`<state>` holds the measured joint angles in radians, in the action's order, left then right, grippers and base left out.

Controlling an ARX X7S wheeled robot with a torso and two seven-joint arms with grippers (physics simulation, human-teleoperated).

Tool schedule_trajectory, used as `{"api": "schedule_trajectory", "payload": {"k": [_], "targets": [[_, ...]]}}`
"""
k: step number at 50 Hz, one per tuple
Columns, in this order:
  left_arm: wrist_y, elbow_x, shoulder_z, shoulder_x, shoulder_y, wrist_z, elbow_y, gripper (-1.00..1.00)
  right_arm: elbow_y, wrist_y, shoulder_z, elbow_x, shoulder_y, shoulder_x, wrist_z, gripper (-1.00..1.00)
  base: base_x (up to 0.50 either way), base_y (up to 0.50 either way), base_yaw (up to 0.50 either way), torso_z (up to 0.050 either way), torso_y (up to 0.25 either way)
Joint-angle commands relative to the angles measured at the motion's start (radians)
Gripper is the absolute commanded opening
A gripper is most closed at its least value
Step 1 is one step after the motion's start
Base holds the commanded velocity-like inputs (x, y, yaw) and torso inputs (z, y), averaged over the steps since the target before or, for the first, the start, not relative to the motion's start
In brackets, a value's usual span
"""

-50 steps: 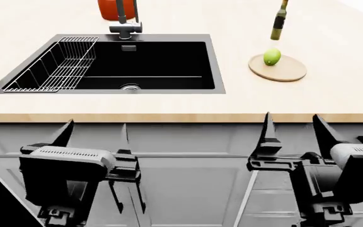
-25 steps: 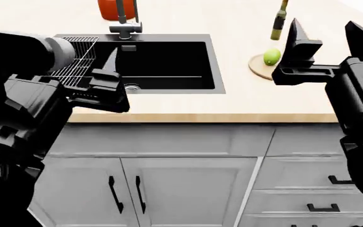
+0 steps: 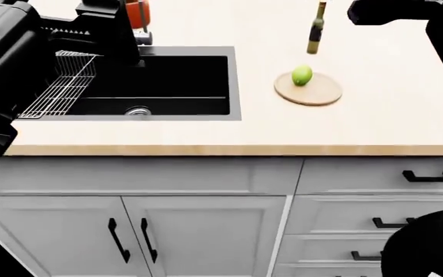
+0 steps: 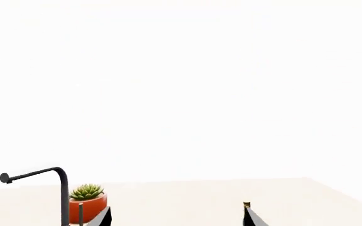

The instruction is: Pick the lime from the counter and place it in the sink. Then turn on the sink faucet.

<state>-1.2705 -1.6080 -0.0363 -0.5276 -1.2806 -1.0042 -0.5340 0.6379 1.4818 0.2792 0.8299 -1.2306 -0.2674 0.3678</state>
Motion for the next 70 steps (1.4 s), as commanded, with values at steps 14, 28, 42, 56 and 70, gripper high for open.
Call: {"api": "schedule_trajectory", "payload": {"k": [14,28,42,56,70], "targets": [[0.014,0.033,-0.036,-0.001,-0.06,0.018,0.054,1.0,-0.054,-0.006,-0.047,0.029,-0.068,-0.016,0.043,1.0,0.0,0.0,0.0,0.05,0.0],[0.035,0.066,-0.041,-0.007,-0.042,0.035,0.045,1.0,-0.077,-0.007,-0.065,0.049,-0.071,-0.017,0.063,1.0,0.33,-0.04,0.0,0.043,0.0],[0.018,0.039,-0.067,-0.014,-0.091,0.004,0.074,1.0,-0.091,0.007,-0.072,0.081,-0.111,-0.025,0.091,1.0,0.5,-0.06,0.0,0.0,0.0],[-0.041,0.056,-0.154,0.0,-0.277,0.02,0.242,1.0,-0.287,0.007,-0.135,0.184,-0.268,-0.033,0.172,1.0,0.43,-0.04,0.0,0.0,0.001],[-0.005,0.097,-0.157,-0.014,-0.228,0.05,0.218,1.0,-0.301,-0.063,-0.159,0.175,-0.228,-0.042,0.155,1.0,0.04,-0.14,0.0,0.0,0.0]]}}
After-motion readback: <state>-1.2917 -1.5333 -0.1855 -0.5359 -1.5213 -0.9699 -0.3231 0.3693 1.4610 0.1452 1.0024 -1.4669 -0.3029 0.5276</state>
